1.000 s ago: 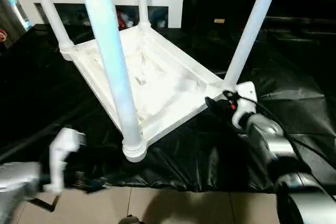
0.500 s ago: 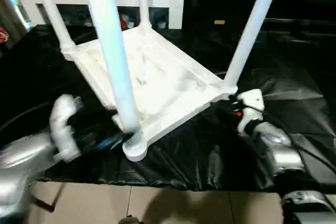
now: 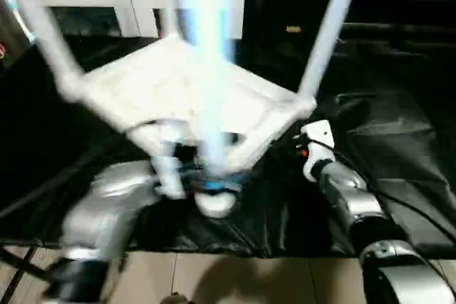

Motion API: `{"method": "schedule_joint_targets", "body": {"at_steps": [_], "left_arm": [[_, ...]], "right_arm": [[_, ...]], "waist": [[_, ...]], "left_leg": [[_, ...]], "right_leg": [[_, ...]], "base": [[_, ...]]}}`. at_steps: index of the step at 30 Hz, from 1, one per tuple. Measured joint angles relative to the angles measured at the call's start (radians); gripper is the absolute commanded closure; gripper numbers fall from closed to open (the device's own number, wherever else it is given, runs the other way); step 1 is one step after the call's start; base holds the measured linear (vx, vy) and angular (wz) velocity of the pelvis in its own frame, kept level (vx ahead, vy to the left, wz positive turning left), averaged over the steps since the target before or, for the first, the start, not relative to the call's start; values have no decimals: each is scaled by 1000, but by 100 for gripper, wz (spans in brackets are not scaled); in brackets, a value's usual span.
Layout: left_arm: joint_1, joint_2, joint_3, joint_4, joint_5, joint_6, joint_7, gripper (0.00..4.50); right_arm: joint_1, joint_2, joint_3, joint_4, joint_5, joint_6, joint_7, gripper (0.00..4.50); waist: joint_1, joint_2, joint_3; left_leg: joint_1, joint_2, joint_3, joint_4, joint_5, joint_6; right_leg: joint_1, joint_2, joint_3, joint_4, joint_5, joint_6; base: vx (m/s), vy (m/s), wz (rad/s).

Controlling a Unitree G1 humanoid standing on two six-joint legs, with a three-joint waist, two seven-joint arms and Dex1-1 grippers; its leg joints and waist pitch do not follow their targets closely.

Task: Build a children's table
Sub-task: Rotate table base

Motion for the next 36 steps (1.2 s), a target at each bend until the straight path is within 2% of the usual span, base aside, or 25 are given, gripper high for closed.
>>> {"method": "schedule_joint_targets", "body": {"at_steps": [4,6,10,12,15,17,20,24,27,30,34,36], "left_arm": [[-42,-60,-62,50,46,-31,15,4],[-81,-124,-90,120,80,-68,37,4],[-121,-182,-142,185,125,-113,71,4],[-148,-237,-166,264,186,-183,127,4],[-174,-263,-186,330,241,-254,185,4],[-184,-268,-189,371,267,-287,216,4],[-185,-260,-176,418,294,-335,248,4],[-185,-220,-152,447,311,-387,253,4],[-191,-131,-161,458,309,-371,155,4],[-192,-55,-160,481,300,-375,46,4],[-204,11,-163,527,299,-378,-60,4],[-219,53,-170,551,307,-377,-95,19]], "right_arm": [[-6,8,1,17,-2,-11,2,43],[-6,6,-1,27,-4,-24,1,43],[-6,5,-5,35,-9,-38,-1,43],[-6,-1,-8,37,-9,-42,-10,43],[-5,-7,-8,37,-9,-47,-11,43],[-4,-15,-9,36,-8,-54,-8,43],[10,-41,-12,30,-7,-63,3,43],[45,-86,-25,-27,4,-63,47,43],[98,-134,-19,-125,15,-48,150,43],[167,-197,5,-235,27,-11,266,43],[247,-260,34,-376,52,28,373,43],[292,-303,36,-462,66,62,428,43]], "waist": [[-13,1,0],[-12,1,0],[-18,4,-1],[-15,10,-1],[-18,14,-3],[-17,23,-5],[-11,30,-5],[-1,32,-4],[1,33,-5],[15,34,-5],[25,34,-5],[32,34,-5]], "left_leg": [[-2,0,0,0,0,0],[-3,0,0,2,0,0],[-4,0,0,2,0,0],[-5,0,-1,3,0,1],[-5,1,-1,3,0,1],[-5,1,-2,3,0,1],[-5,1,-2,4,0,1],[-7,1,-2,6,0,1],[-7,1,-2,6,0,1],[-6,2,-2,7,0,1],[-6,2,-3,10,-1,2],[-6,2,-3,11,-1,3]], "right_leg": [[0,0,0,0,0,0],[0,0,-1,0,0,0],[0,0,-1,0,0,-1],[0,0,-2,0,0,-1],[0,0,-2,0,0,-1],[0,0,-3,0,1,-1],[0,0,-3,1,1,-1],[0,0,-3,0,1,-1],[0,0,-3,1,0,0],[0,0,-3,1,0,0],[0,0,-3,2,-1,2],[0,0,-3,2,-1,2]], "base": [[0,0,0],[0,0,0],[0,0,0],[0,0,0],[0,0,0],[0,0,0],[0,0,0],[0,0,0],[0,0,0],[0,0,0],[0,0,0],[0,0,0]]}}
